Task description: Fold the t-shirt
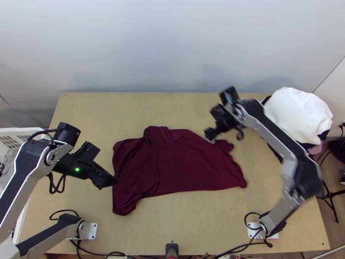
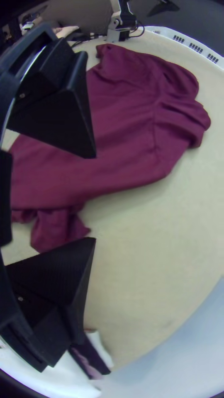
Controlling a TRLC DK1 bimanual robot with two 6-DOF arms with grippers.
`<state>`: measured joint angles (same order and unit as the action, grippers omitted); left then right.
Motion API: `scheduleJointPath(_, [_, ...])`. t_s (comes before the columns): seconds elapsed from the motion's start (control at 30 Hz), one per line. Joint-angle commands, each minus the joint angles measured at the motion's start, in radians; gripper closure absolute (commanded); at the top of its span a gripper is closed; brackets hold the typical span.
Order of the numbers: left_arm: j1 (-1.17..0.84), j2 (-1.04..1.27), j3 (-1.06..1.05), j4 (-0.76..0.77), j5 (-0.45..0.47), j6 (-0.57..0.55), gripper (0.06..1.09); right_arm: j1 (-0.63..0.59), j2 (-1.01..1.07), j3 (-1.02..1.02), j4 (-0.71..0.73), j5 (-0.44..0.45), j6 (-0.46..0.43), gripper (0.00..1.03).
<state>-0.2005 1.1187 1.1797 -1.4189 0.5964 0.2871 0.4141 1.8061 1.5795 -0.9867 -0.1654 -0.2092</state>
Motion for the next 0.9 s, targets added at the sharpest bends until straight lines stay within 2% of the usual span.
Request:
scheduleJointPath(0.0, [0.009, -0.034, -0.015, 0.002, -0.020, -0.026, 0.10, 0.063, 0.306, 0.340, 0.010, 0.000, 0.011, 0.16])
scheduleJointPath(0.13, [0.009, -0.053, -0.038, 0.002, -0.021, -0.029, 0.10, 0.104, 0.383, 0.421, 0.002, 0.000, 0.014, 0.16])
scheduleJointPath(0.23, [0.010, -0.062, -0.051, 0.002, -0.027, -0.029, 0.10, 0.124, 0.429, 0.453, 0.002, 0.000, 0.005, 0.22])
scheduleJointPath(0.4, [0.009, -0.062, -0.058, 0.002, -0.035, -0.029, 0.10, 0.130, 0.486, 0.514, -0.004, 0.000, 0.004, 0.22])
scheduleJointPath(0.5, [0.007, -0.063, -0.071, 0.002, -0.035, -0.029, 0.10, 0.144, 0.501, 0.545, -0.004, 0.000, -0.009, 0.33])
scheduleJointPath(0.87, [0.006, -0.111, -0.114, 0.000, -0.049, -0.034, 0.10, 0.183, 0.553, 0.609, -0.066, 0.000, -0.015, 0.34])
